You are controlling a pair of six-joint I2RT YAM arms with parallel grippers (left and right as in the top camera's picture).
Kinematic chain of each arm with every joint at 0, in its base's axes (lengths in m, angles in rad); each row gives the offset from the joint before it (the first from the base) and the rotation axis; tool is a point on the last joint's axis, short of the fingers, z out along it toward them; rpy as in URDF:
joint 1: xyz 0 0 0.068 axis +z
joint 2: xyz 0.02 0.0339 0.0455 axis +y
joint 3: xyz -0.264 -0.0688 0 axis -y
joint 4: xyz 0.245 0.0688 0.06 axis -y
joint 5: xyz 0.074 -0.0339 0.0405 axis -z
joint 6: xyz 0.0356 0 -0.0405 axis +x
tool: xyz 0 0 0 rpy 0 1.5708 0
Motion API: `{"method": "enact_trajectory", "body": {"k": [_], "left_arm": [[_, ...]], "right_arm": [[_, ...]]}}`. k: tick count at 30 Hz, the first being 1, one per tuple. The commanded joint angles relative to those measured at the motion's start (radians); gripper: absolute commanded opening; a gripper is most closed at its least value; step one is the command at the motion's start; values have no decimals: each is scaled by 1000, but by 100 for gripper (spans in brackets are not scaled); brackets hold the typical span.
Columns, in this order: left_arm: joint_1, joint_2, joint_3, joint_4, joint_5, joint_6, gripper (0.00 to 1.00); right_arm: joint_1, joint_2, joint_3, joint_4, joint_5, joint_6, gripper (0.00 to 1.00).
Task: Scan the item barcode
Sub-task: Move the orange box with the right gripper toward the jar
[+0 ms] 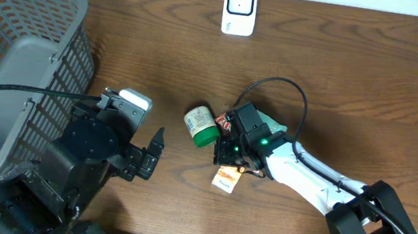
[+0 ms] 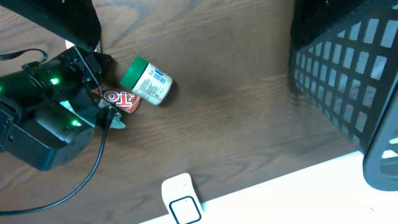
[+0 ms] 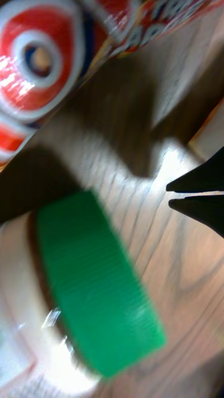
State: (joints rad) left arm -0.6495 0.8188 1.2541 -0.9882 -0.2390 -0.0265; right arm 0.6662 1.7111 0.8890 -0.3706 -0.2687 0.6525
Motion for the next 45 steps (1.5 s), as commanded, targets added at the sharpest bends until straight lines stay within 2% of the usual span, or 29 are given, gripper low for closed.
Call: {"method": "enact_trajectory", "body": {"k": [1,3,7,10,14,21,25,27,30,32,45], "left_arm": [[4,-4,6,-6,-10,-5,98],[4,-4,6,-14,-10,-5,98],[4,-4,6,-26,-10,-5,98],[4,-4,6,-29,-10,-5,98],[4,-4,6,-29,-10,-5,98],[4,-4,6,-28,-10,-5,98],[4,-4,6,-23,-17,-7,98],[4,-5,6,5,-110,-104,98],[4,-5,6,47,-345,-275,98],[4,-5,6,60,-400,-294,98],[4,-5,6,26,-409,-293,98]], "right_arm": [[7,12,12,-39,76,82,1],[7,12,12,-61,114,135,1],[7,11,12,-150,226,346,1],[7,8,13,-177,253,409,1],[2,-19,34,-195,264,343,1],[-4,-151,163,-371,278,182,1],[3,-165,157,-387,194,182,1],[16,-154,135,-384,188,212,1],[48,-132,121,-381,187,218,1],[66,-117,121,-381,180,218,1],[153,-95,73,-369,162,259,1]]}}
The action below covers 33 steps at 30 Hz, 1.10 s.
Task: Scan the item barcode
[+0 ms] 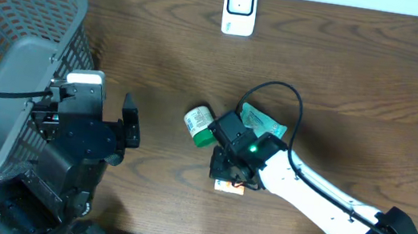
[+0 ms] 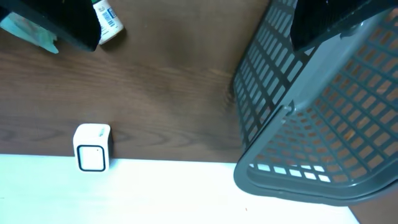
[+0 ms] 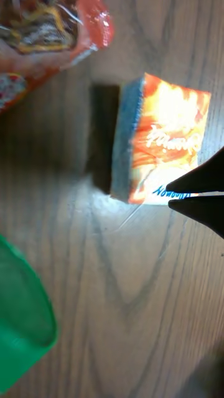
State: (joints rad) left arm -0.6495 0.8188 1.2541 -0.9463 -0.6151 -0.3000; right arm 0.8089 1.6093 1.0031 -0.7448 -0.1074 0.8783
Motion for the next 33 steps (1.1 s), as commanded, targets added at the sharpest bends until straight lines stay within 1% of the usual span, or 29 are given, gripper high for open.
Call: {"method": "enact_trajectory", "body": {"k": [1,7,11,14,17,23,29,33], "left_arm": [[4,-5,6,-20,-32,-19,98],[4,-5,6,-44,-32,-19,98],[4,-5,6,-48,-32,-19,98],[4,-5,6,-48,-32,-19,98],[4,-5,6,-60,-32,-19,98],[4,-4,6,-88,-32,-20,98],[4,-4,6,-93,-24,-20,98],[4,-3,6,-93,-21,-20,98]], "right_arm": [[11,11,-56,18,0,34,1],[11,27,-124,84,-7,68,1],[11,27,-128,111,-16,63,1],[11,25,-120,146,-34,31,1],[10,3,-80,100,-64,18,1],[7,-64,-16,-33,-34,18,1],[11,-55,-39,-55,56,19,1],[10,-13,-84,-43,84,50,1]]}}
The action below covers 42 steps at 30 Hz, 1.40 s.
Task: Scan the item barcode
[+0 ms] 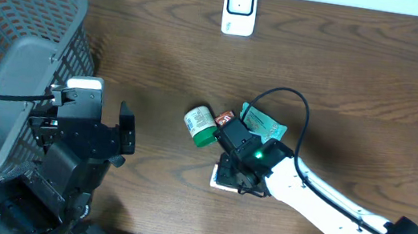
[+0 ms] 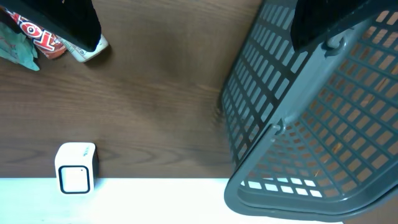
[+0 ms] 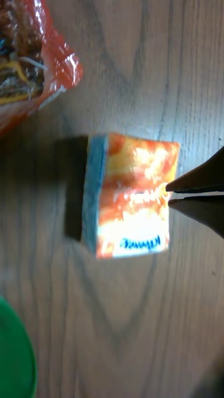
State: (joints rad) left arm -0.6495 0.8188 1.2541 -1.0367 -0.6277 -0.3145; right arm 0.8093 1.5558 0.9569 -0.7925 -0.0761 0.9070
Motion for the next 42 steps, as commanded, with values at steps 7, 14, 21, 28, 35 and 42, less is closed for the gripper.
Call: {"method": "enact_trajectory", "body": {"k": [7,14,21,28,35,42], "left_arm": [[4,-3,6,-8,-9,-6,98],[4,-3,6,-37,-9,-5,98],[4,-3,6,-35,-10,-5,98],[4,-3,6,31,-13,-5,98],[4,-3,6,35,-13,-5,98],[4,-3,6,27,-13,-5,98]], "right_arm": [[10,84,-51,26,49,39,1],[10,69,8,-46,53,39,1],[8,47,209,-276,40,-89,71],[10,47,253,-295,-12,-155,99],[10,56,235,-284,-4,-25,99],[2,166,221,-228,7,-53,99]]}}
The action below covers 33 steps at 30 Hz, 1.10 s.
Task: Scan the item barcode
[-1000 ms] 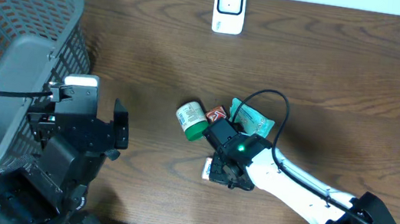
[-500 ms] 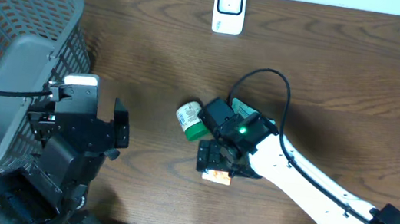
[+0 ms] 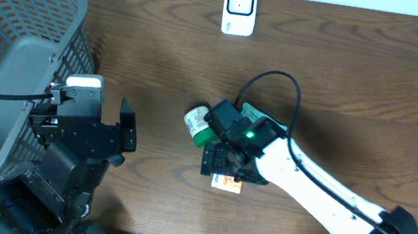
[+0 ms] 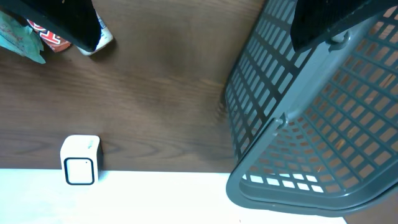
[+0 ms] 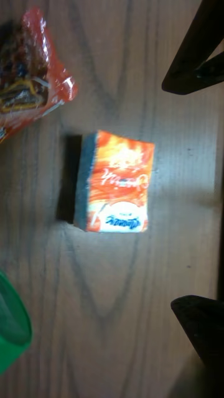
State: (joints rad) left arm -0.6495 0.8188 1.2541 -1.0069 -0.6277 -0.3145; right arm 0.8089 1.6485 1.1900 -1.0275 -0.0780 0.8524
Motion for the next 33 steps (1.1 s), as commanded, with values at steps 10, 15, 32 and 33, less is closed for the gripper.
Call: {"method": "enact_trajectory", "body": {"k": [10,15,32,33], "left_arm": [[4,-3,6,-40,-13,-5,98],[4,-3,6,-41,-13,-4,98],[4,-3,6,-53,-13,-5,98],[4,-3,6,-55,-13,-5,98]], "right_arm": [[-81,211,-13,-10,-36,-51,95],[-79,211,-13,15,-43,-84,95],[-58,252,-69,75,-68,-23,90],[-58,252,-76,82,-75,-23,89]]}}
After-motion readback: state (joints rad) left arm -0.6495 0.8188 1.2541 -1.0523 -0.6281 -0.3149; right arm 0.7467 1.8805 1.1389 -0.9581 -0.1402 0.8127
